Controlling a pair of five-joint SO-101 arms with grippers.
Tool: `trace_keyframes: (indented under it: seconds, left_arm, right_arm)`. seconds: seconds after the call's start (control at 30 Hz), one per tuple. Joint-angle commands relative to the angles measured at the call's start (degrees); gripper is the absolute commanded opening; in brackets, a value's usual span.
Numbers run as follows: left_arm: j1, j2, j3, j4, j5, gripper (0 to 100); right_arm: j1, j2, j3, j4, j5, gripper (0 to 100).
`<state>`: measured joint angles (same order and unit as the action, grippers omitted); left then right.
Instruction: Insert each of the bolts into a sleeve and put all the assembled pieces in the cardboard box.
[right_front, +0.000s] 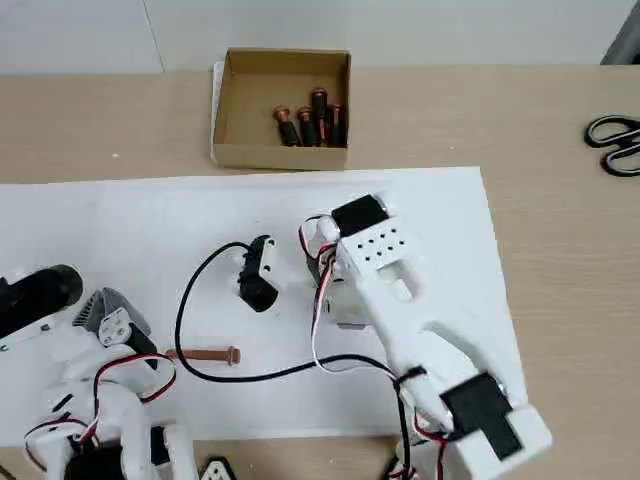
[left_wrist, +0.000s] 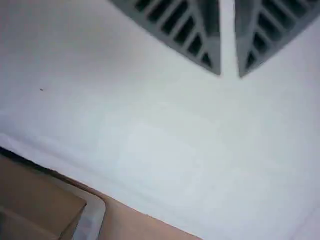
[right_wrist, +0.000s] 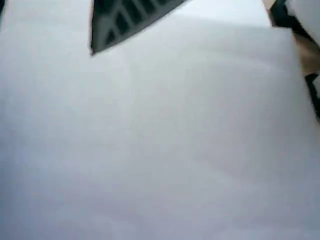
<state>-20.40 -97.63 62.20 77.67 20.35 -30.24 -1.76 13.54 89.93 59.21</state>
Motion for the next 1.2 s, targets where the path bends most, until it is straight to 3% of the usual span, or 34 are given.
trace_keyframes:
  seconds: [0.0,0.27,1.17]
  left_arm:
    - [-0.26,0.00,-0.22,-0.88,-0.26,1]
    - [-0.26,0.00,-0.22,-0.88,-0.18,1]
    - [-0.35,0.00,-0.22,-0.88,-0.18,1]
  right_arm:
    - [0.84,1.54,-0.26,-2.33,1.93,11.9]
    - [0.84,4.79,-0.35,-5.49,4.31,16.8]
    - [4.44,16.66,-0.09,-14.37,7.03,14.8]
